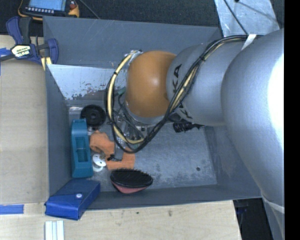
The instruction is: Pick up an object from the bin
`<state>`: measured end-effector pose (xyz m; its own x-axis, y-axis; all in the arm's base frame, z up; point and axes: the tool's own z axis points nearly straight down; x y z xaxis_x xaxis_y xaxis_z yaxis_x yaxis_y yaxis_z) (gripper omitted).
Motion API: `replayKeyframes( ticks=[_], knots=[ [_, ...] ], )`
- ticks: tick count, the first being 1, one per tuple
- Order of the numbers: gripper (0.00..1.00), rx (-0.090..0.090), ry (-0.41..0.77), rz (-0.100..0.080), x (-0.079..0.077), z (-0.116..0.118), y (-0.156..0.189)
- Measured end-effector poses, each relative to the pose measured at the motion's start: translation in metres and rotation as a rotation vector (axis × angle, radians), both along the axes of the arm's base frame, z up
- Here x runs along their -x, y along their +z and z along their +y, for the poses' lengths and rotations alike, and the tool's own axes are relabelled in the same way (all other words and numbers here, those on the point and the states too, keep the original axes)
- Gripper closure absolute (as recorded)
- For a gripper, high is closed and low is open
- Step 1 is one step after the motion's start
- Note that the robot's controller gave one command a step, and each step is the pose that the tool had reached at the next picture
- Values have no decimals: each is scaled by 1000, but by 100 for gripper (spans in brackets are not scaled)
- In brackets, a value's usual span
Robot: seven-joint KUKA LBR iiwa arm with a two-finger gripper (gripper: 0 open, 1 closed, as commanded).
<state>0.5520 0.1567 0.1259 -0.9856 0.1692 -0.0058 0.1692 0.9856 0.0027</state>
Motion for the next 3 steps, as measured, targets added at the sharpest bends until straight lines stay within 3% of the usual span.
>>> replayKeyframes(
  ticks=[1,2,3],
  knots=[
    [0,2,-107,8,23,23,-58],
    [100,-1,-271,1,1,11,-55],
    [100,-1,-271,1,1,11,-55]
  ],
)
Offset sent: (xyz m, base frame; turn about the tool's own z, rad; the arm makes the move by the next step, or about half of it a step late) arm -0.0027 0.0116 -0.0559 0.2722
